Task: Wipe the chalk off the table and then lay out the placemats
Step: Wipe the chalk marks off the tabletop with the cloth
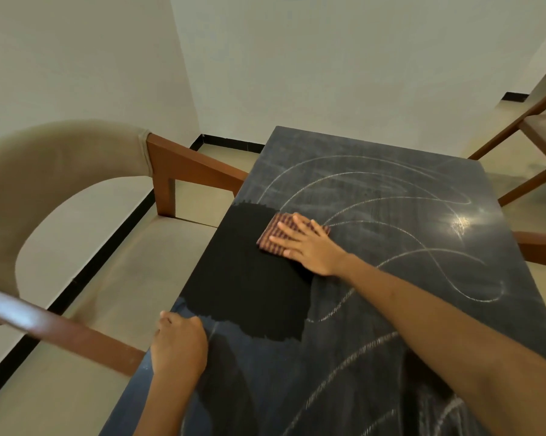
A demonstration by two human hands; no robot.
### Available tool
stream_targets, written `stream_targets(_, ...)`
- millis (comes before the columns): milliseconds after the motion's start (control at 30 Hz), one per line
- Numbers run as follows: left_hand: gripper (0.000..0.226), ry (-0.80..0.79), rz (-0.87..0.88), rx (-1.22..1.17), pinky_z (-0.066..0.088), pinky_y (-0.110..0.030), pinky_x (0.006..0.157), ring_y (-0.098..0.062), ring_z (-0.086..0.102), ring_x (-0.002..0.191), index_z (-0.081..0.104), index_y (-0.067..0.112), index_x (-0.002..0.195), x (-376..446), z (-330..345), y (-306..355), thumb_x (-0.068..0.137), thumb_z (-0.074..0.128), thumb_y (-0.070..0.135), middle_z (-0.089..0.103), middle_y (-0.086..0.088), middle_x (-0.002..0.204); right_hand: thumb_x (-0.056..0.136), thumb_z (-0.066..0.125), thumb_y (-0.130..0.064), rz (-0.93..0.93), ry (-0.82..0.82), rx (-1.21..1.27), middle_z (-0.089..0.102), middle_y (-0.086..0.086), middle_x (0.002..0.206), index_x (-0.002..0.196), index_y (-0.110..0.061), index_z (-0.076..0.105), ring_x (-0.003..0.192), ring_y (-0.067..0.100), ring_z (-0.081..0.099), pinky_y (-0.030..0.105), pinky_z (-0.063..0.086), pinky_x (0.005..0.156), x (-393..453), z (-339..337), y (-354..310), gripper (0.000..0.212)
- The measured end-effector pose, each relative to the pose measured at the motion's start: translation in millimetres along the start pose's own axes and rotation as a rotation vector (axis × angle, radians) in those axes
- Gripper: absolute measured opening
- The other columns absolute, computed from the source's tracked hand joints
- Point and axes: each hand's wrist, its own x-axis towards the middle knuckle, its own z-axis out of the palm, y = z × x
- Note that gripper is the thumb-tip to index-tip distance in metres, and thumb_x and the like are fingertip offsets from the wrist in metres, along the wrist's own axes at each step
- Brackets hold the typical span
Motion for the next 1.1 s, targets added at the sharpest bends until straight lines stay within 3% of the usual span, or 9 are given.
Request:
stream_targets(100,0.032,-0.007,-0.019,0.027,0.047,-0.029,0.095,-0.027,0.052,0.113,0.053,0.007,0.127,1,1,1,0.097,0.042,0.013,0.047,-0.021,0.125,0.104,0.018,-0.044,0.106,-0.038,0.051,-0.007,-0.006,0.162,0.151,-0.044,0.006,0.146,0.028,-0.019,0.054,-0.009,0.117,16,-8,11,0.048)
stream_targets(200,0.034,-0.022,-0.029,0.057,0.046,-0.030,0.096,-0.031,0.050,0.117,0.052,0.005,0.128,0,2,2,0.097,0.041,0.012,0.045,-0.026,0.130,0.105,0.018,-0.043,0.112,-0.032,0.027,-0.007,-0.006,0.162,0.151,-0.044,0.004,0.147,0.030,-0.019,0.054,-0.009,0.117,10,-6,3,0.049)
stream_targets(367,0.032,-0.018,-0.035,0.009,0.047,-0.030,0.096,-0.031,0.051,0.116,0.056,0.006,0.123,2,1,1,0.096,0.042,0.013,0.050,-0.024,0.125,0.097,-0.001,-0.057,-0.170,0.036,-0.029,0.008,-0.006,0.161,0.149,-0.043,0.019,0.147,0.034,-0.008,0.050,-0.010,0.116,-70,20,-22,0.058)
stream_targets(500,0.033,-0.028,-0.045,-0.036,0.044,-0.031,0.098,-0.032,0.047,0.121,0.054,0.007,0.125,3,-1,2,0.096,0.041,0.016,0.049,-0.023,0.128,0.103,0.013,-0.051,-0.311,0.042,-0.014,0.001,-0.012,0.162,0.149,-0.049,0.017,0.147,0.025,-0.018,0.047,-0.017,0.115,-137,38,-40,0.046)
stream_targets(600,0.034,-0.034,-0.055,-0.059,0.045,-0.032,0.097,-0.030,0.048,0.120,0.054,0.007,0.126,6,-1,4,0.096,0.041,0.017,0.048,-0.022,0.127,0.103,0.018,-0.050,-0.336,0.005,0.066,-0.004,-0.018,0.160,0.148,-0.051,0.016,0.145,0.017,-0.025,0.044,-0.019,0.115,-138,34,-32,0.045)
stream_targets(767,0.033,-0.023,-0.047,-0.054,0.046,-0.031,0.095,-0.029,0.051,0.116,0.055,0.007,0.125,9,0,4,0.098,0.039,0.016,0.049,-0.021,0.125,0.089,-0.006,-0.062,-0.114,0.036,0.026,-0.006,-0.016,0.157,0.146,-0.050,0.009,0.146,0.024,-0.021,0.041,-0.020,0.114,-77,22,20,0.060)
stream_targets(967,0.036,-0.042,-0.058,0.010,0.044,-0.035,0.101,-0.037,0.046,0.124,0.052,0.005,0.129,14,8,5,0.097,0.037,0.013,0.044,-0.030,0.133,0.105,0.020,-0.044,0.146,-0.004,0.092,-0.005,-0.010,0.162,0.150,-0.048,0.009,0.147,0.025,-0.018,0.053,-0.007,0.118,-30,8,55,0.046)
stream_targets(1100,0.036,-0.034,-0.047,0.015,0.044,-0.035,0.102,-0.037,0.044,0.126,0.050,0.004,0.129,11,9,4,0.097,0.036,0.014,0.044,-0.031,0.133,0.104,0.020,-0.044,0.111,0.028,0.026,-0.004,-0.010,0.162,0.150,-0.046,0.010,0.147,0.026,-0.017,0.054,-0.007,0.117,-57,15,39,0.047)
